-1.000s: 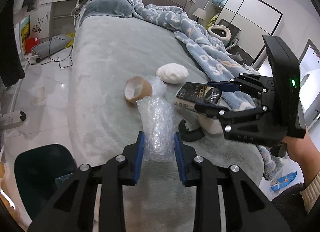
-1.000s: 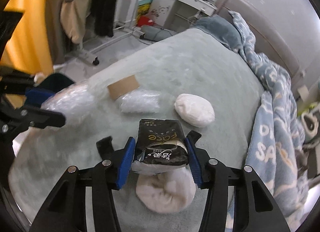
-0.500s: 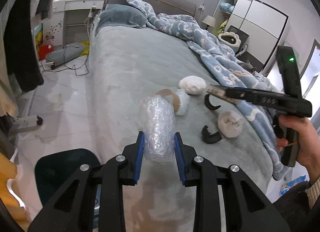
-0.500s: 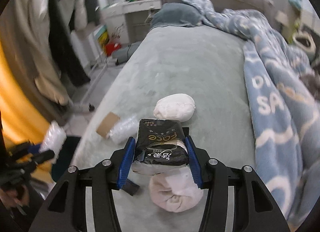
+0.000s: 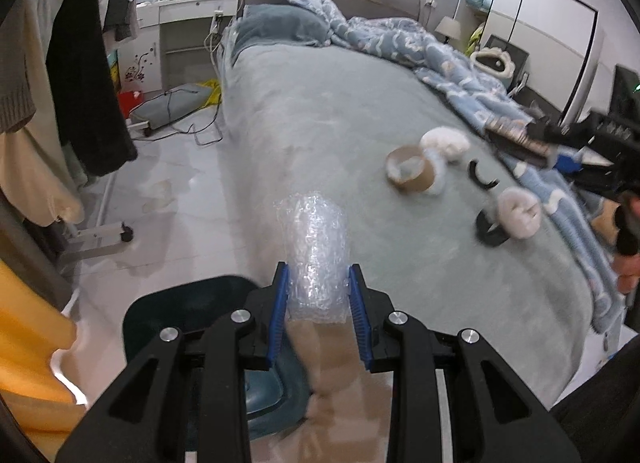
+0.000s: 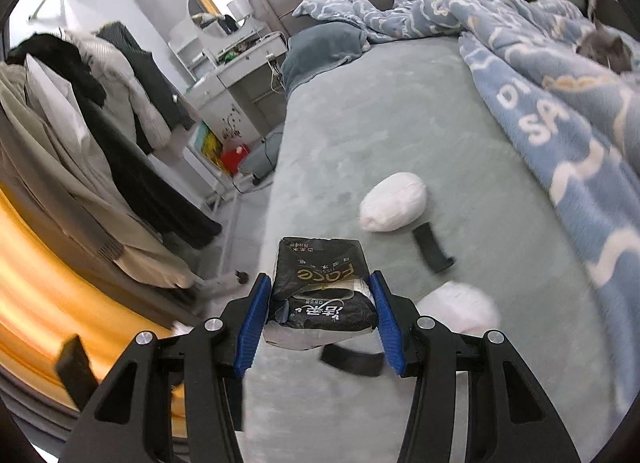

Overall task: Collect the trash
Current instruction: 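Lift the bubble wrap with the left tool and carry it over the bin, then open the left tool to drop the bubble wrap into the bin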

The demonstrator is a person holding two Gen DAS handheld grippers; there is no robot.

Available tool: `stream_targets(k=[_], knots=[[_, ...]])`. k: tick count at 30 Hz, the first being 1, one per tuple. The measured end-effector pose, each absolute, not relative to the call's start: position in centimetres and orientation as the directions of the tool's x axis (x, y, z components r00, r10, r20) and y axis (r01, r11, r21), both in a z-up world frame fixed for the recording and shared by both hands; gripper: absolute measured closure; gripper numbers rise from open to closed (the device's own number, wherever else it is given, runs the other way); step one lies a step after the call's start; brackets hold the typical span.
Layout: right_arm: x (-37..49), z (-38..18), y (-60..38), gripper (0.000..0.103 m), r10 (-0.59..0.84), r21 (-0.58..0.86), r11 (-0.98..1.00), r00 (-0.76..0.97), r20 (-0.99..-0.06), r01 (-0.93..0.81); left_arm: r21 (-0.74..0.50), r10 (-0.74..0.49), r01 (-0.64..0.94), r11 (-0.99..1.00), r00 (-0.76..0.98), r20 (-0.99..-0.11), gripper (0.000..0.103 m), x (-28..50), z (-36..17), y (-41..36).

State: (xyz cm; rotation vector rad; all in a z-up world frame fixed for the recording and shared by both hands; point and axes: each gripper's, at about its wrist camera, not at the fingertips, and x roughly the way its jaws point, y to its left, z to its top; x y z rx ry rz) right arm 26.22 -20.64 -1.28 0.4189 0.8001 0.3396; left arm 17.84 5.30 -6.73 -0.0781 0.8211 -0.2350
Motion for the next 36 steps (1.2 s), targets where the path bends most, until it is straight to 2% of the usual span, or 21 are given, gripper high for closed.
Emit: stream_targets(k=[9,19,28,36], knots=[[23.7,-1.0,-17.0,0.052,0.485,0.508,0.843,0.661,-0.573,-0.178,-0.173,-0.196,0.096,0.980,0.606,-0.771,0.071,17.5,-9.4,8.8],[22.7,-0.8,-10.5,0.052,0.531,0.450,0.842,0.613,-0.586,-0.299,-0.213,-0.199,0.031,0.977,0.506,-0.839,0.070,18.0,-12.8,11.3],[22.2,-1.4,-4.6,0.052,0.543,0.364,0.838,0.565,-0.621,-0.406,-0.181,-0.158,-0.025,0.983,0.380,-0.911,0.070,17.8,-16.6,14.0],[22.3,-1.8,-1.1,0.052,0.568,0.361,0.818,0.531,-0.629,-0.448,-0.242,-0.204,-0.094,0.966,0.307,-0.930,0.070,17.2,-19.7,16.6]])
